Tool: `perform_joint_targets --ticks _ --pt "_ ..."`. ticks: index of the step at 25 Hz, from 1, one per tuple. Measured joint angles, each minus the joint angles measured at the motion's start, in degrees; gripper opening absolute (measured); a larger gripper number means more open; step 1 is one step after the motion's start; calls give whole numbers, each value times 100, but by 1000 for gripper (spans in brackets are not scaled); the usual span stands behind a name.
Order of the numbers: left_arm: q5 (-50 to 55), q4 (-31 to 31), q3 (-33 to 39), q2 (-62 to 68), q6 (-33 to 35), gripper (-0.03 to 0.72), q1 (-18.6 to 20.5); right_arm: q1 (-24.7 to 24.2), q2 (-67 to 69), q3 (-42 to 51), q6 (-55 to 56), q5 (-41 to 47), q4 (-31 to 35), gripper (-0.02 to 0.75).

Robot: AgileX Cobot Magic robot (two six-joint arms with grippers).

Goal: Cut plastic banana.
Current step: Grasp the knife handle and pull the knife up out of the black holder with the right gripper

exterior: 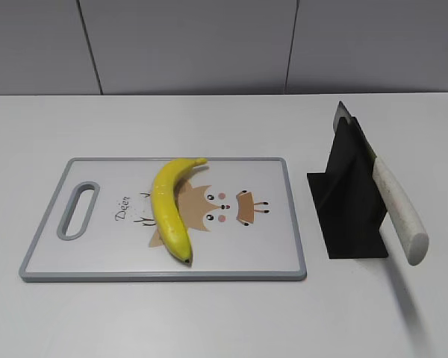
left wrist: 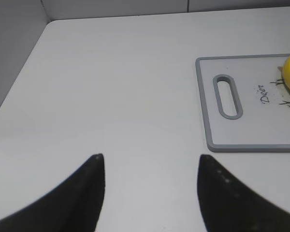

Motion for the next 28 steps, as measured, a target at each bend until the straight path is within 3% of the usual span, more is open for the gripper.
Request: perform_joint_targets --ticks 16,28 --pt "0 0 0 0 0 590 0 0 2720 -1347 2 4 44 585" --pt "0 0 0 0 0 590 0 64 5351 -2452 -256 176 780 585"
